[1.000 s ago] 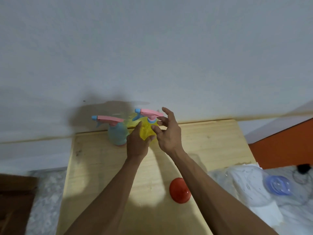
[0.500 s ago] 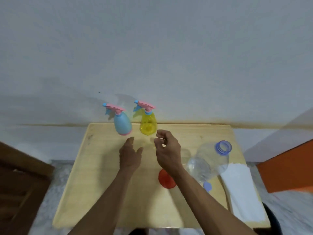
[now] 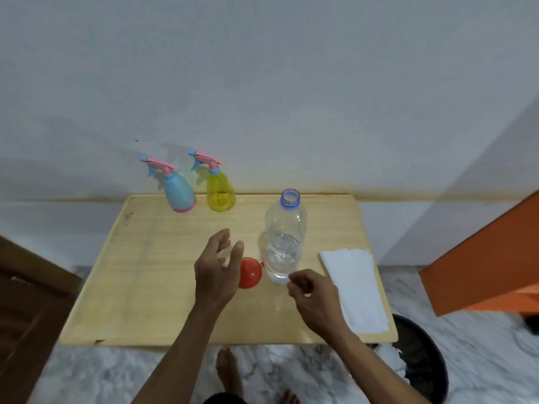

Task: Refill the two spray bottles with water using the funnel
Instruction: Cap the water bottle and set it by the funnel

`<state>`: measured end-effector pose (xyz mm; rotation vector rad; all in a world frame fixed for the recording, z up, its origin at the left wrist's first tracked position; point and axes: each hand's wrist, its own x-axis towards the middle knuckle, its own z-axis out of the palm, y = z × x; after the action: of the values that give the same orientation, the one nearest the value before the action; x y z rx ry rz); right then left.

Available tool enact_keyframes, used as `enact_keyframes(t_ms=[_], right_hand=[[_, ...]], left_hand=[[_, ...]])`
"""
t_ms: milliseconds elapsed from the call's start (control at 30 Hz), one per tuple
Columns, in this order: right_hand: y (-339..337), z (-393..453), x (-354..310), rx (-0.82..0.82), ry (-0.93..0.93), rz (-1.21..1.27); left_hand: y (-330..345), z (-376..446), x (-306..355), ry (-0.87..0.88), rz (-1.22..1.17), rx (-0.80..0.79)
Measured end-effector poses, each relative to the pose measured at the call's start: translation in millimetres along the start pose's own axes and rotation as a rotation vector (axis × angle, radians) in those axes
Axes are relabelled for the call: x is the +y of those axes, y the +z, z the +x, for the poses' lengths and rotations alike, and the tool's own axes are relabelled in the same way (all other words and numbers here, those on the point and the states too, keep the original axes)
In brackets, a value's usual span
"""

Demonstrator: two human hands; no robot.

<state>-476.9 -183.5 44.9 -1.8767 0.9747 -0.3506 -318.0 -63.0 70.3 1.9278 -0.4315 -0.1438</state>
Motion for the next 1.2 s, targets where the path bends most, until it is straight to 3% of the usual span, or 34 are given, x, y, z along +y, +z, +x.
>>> enact_keyframes(t_ms=[100, 233, 633, 767, 900, 1033, 1100, 1200], right_hand=[[-14.6, 16.6, 29.0, 0.099, 0.133, -0.068], [-7.3, 42.3, 52.5, 0.025, 0.226, -0.148], [23.5, 62.9, 77.8, -0.11, 0.096, -0.488], [18.8, 61.7, 78.0, -0.084, 0.084, -0.468], [-3.3, 60.4, 45.9, 0.065, 0.082, -0.205], [-59.7, 51.5, -39.1, 0.272, -0.08, 0.146], [-89.0, 45.6, -86.5, 0.255, -0.249, 0.231], [-120.5, 38.5, -138.1, 0.096, -0.532, 0.086]], left_hand=[[12.1, -7.9, 28.8, 0.144, -0.054, -0.071], [27.8, -2.1, 67.9, 0.218, -0.1, -0.122], [44.4, 1.0, 77.2, 0.236, -0.128, -0.121], [45.7, 0.0, 75.2, 0.216, -0.155, -0.123], [46.9, -3.2, 72.3, 0.204, -0.172, -0.114], [46.7, -5.2, 72.2, 0.188, -0.191, -0.123], [47.7, -5.1, 73.8, 0.173, -0.195, -0.134], [49.6, -8.2, 79.9, 0.168, -0.214, -0.144]])
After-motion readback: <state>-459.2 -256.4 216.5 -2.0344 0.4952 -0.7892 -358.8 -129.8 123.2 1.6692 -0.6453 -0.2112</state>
